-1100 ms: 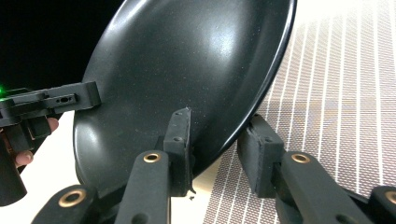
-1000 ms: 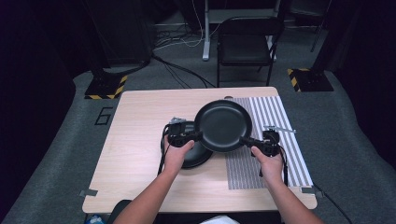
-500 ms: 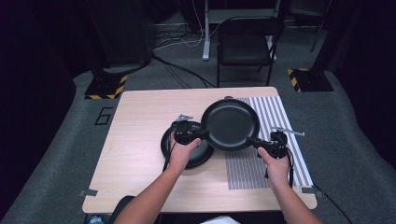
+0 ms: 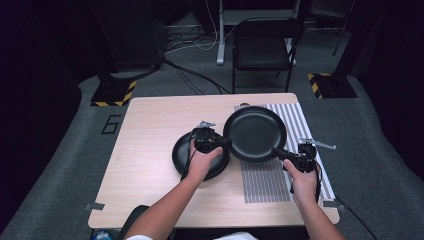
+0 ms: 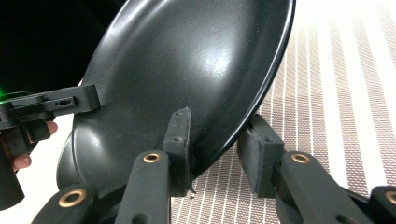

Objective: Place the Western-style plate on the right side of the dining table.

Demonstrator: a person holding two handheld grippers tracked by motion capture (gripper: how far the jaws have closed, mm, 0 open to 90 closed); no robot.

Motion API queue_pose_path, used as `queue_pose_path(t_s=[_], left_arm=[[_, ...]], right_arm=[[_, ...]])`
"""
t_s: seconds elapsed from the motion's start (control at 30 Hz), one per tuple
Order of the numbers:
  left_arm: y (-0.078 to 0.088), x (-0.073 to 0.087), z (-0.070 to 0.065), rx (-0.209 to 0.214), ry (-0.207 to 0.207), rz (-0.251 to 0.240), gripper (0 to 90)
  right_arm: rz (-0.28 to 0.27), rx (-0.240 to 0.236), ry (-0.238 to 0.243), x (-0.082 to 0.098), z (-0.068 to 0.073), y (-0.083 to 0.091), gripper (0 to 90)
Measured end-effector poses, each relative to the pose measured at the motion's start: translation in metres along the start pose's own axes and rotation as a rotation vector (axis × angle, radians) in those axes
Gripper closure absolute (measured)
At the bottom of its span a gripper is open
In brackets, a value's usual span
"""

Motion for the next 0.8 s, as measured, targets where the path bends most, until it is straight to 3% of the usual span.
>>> queue_pose_path(t_s=[0.8], left_arm=[[-0.022,-0.001,-0.013,0.035,-0.006,0.026,64.1]], right_arm=[[-0.024,0.039,-0.018,0.005,-0.016,0.013,65.6]])
Point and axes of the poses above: each handheld gripper's, and its own axes: y roughly backward along the jaws, x roughly out of its underside, z roughly to its left, the point moved 2 cm from there along -y, roughly forward along the jaws, and after that the axes turned 7 degrees about -x, right-handed, at the moved point
